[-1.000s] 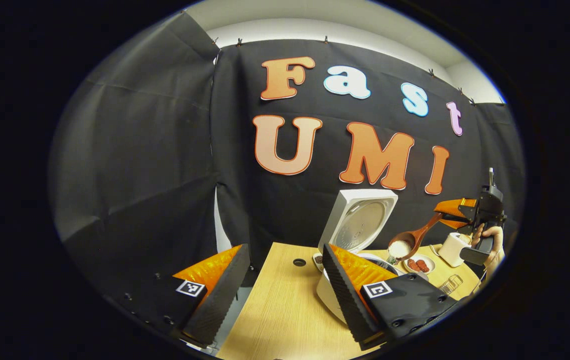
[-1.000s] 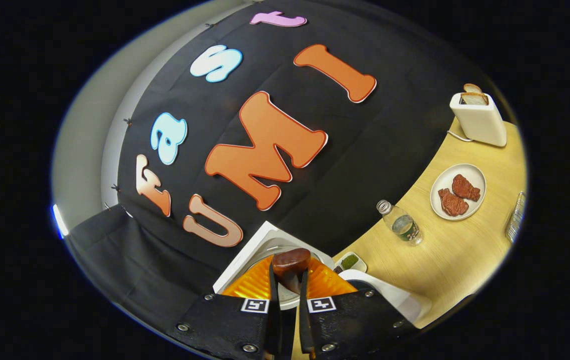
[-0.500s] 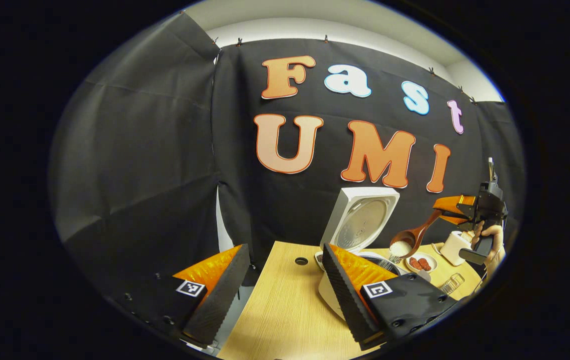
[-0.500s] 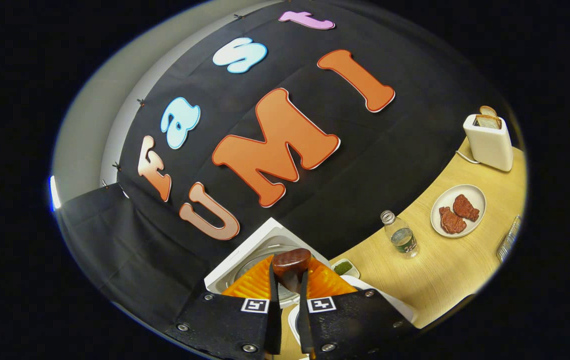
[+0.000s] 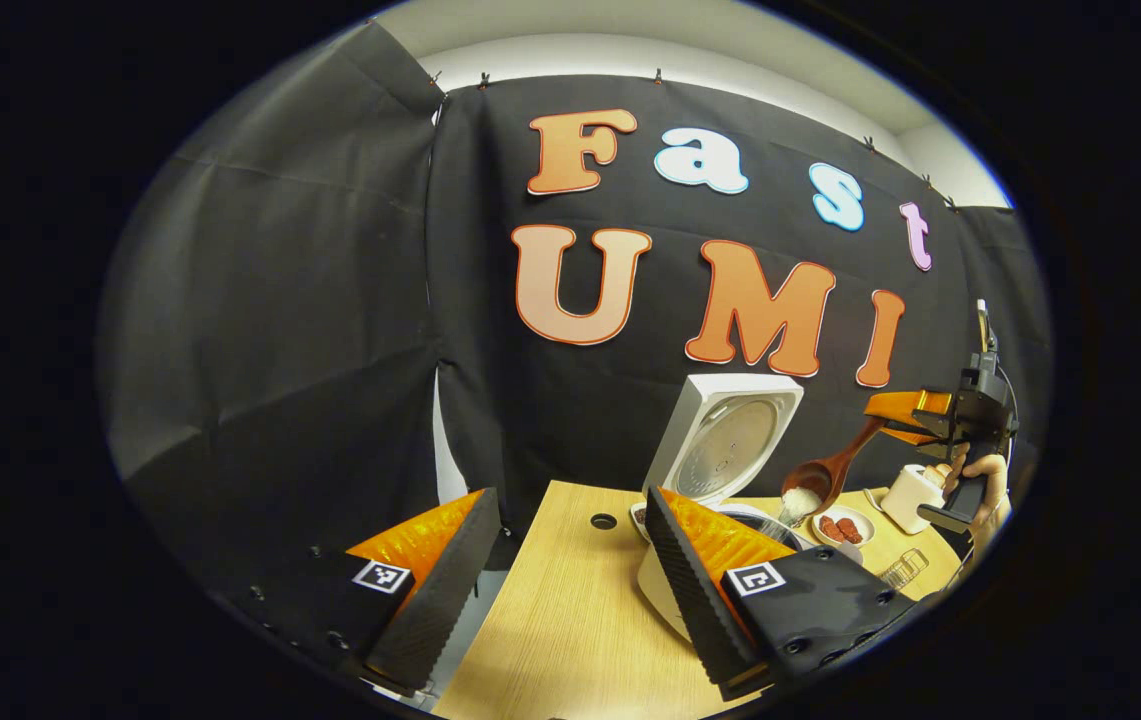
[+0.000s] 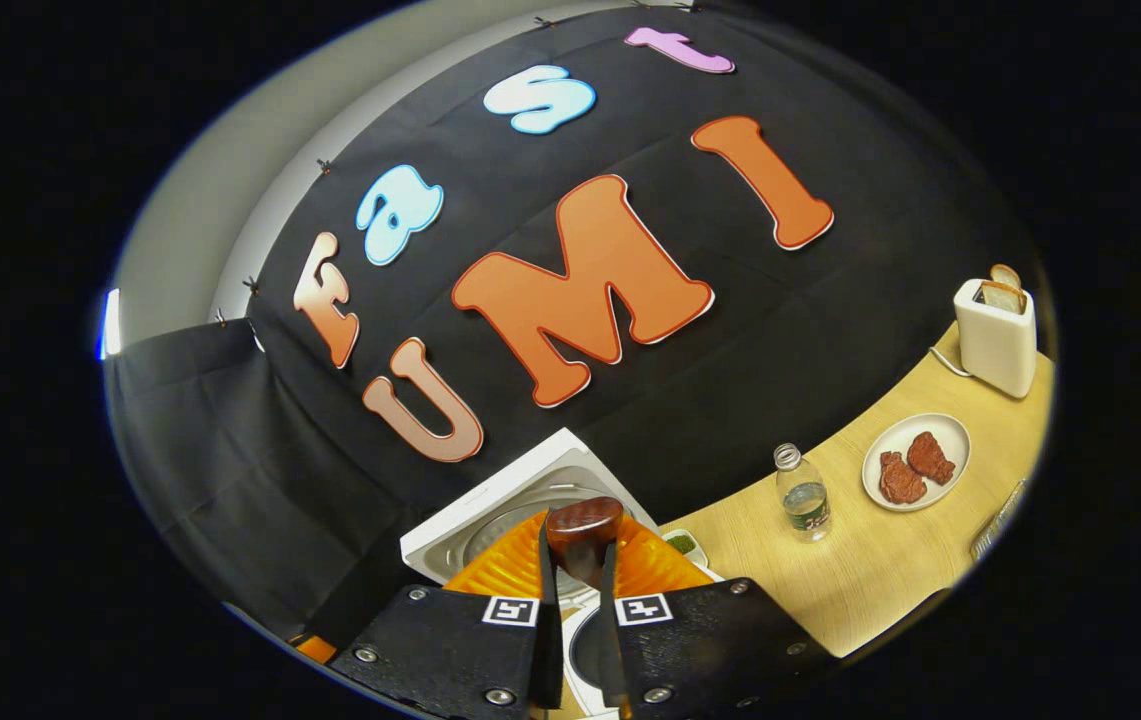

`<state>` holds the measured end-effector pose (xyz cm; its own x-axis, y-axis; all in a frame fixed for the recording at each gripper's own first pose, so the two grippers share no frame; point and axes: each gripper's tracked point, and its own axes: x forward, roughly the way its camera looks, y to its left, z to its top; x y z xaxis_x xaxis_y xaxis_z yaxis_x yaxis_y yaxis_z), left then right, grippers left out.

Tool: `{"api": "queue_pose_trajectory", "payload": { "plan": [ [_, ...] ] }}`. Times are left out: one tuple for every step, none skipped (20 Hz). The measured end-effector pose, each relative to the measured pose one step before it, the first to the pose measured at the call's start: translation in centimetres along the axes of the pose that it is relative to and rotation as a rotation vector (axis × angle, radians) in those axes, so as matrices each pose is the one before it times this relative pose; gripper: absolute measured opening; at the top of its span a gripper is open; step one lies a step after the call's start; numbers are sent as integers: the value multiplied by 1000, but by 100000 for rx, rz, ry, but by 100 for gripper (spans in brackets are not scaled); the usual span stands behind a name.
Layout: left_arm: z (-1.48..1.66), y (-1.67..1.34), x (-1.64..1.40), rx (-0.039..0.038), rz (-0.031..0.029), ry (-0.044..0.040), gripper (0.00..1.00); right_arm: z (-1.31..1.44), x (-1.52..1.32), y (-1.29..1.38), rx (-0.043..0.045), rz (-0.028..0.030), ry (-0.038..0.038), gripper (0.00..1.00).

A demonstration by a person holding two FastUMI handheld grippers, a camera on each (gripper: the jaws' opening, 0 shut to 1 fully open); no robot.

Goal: Close the left gripper, press the button to open the rice cooker; take a wooden spoon from the chopstick holder with the right hand, scoop a spoonful of rice and pour it into the rice cooker, then put the wooden spoon back into the chopstick holder.

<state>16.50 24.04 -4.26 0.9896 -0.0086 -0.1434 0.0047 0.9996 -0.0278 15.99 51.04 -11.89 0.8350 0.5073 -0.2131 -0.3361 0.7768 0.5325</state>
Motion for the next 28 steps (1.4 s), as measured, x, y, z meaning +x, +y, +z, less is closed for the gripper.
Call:
{"api": "queue_pose_trajectory", "payload": {
  "plan": [
    [-3,30,-11,-6,25,-49,99,23,36,125,-1272,324,-15,14],
    [34,61,-60,-25,64,14,99,-122,9,253,-1696,317,145,14],
    [-15,-21,118,-120,94,78,99,-101,1,200,-2131,226,71,14],
    [-44,53,-10,-195,137,30,99,-212,-21,213,-2449,340,216,14],
    [-39,13,34,-202,67,81,99,-47,-47,226,-2487,344,78,14],
    [32,81,-112,-67,59,80,99,20,-35,305,-2490,278,-76,14],
    [-91,-7,-1,106,86,29,100,-255,-34,237,-2494,396,167,14],
    [44,-14,-36,131,156,-33,99,-240,61,373,-2610,636,369,14],
    [-18,-44,27,34,49,-114,99,11,-74,185,-2108,549,206,14],
    [78,-81,-9,-42,-108,-81,99,-81,-23,300,-2924,450,44,14],
    [-18,38,-24,-43,0,-26,99,-24,-18,214,-3149,39,2,14],
    [-124,-52,30,25,59,50,99,0,-28,138,-2608,-75,-499,14],
    [-76,30,-48,-11,214,131,99,52,-75,337,-2703,559,-731,14],
    [-83,-10,-14,-85,13,203,99,-98,37,447,-2537,741,-157,14],
    [-259,-111,85,-138,130,221,99,-66,-39,375,-2313,911,263,14],
    [10,139,4,-40,188,204,99,-83,53,422,-2243,956,59,14],
    [-114,1,8,-37,169,107,99,-213,-35,418,-2402,1149,239,13],
    [-28,39,-26,-128,212,67,99,8,288,254,-2128,1063,218,13],
    [-18,59,0,-200,107,46,99,-50,52,210,-1837,898,334,13],
    [-10,42,-46,-289,69,68,99,-186,-36,226,-1853,802,493,13],
    [-73,32,-126,-406,69,-23,99,-152,-50,338,-1863,565,157,13],
    [26,95,-63,-309,262,16,99,-45,-102,193,-2188,445,78,13],
    [-35,42,-4,-218,315,78,99,-113,-32,169,-2324,328,89,13],
    [105,27,39,-121,325,7,99,-174,-108,235,-1701,735,178,13],
    [124,-35,-128,-30,319,-141,99,-100,-53,174,-904,1218,605,13],
    [117,-14,-147,65,430,-325,99,-108,18,34,-9,914,775,13],
    [67,28,-208,13,494,-372,99,-19,-162,-36,411,558,566,13],
    [193,-109,-195,-289,370,-326,99,-48,-118,-120,918,67,-106,13]
  ]
}}
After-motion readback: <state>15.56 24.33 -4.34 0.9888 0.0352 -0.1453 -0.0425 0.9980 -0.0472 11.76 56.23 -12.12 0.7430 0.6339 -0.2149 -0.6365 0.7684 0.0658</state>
